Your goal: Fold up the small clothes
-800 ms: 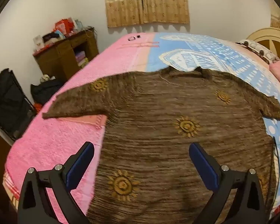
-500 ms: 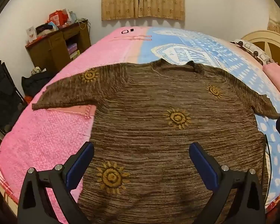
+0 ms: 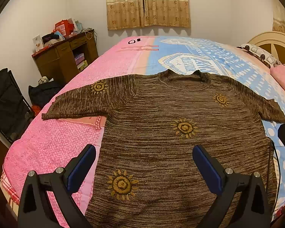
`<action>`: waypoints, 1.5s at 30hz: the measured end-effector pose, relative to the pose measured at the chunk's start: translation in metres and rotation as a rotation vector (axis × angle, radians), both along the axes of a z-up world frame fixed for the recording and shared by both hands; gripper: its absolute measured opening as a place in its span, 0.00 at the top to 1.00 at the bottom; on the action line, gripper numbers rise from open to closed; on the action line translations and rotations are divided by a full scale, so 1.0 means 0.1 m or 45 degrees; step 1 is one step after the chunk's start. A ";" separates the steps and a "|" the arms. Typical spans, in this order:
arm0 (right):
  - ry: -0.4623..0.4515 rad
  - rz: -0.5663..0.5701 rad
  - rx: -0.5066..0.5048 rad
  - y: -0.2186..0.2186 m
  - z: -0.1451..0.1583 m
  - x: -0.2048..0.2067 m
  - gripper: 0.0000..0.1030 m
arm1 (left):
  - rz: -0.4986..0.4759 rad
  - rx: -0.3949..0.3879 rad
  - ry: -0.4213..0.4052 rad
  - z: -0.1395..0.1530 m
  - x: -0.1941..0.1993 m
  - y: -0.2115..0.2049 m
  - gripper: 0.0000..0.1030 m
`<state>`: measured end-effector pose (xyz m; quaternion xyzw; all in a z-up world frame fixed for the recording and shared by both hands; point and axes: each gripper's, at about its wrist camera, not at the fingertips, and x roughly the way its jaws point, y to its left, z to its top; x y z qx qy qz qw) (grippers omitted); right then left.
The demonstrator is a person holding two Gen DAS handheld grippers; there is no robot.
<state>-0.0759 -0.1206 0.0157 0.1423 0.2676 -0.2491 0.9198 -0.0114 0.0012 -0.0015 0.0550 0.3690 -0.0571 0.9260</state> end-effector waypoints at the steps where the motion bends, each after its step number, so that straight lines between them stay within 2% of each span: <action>1: 0.006 0.001 0.005 0.00 -0.01 0.00 0.00 | 0.001 0.001 -0.003 0.00 -0.01 0.00 0.01; 45: 0.026 0.008 0.020 0.04 -0.09 0.01 0.00 | 0.006 -0.017 0.007 -0.01 0.00 0.00 0.01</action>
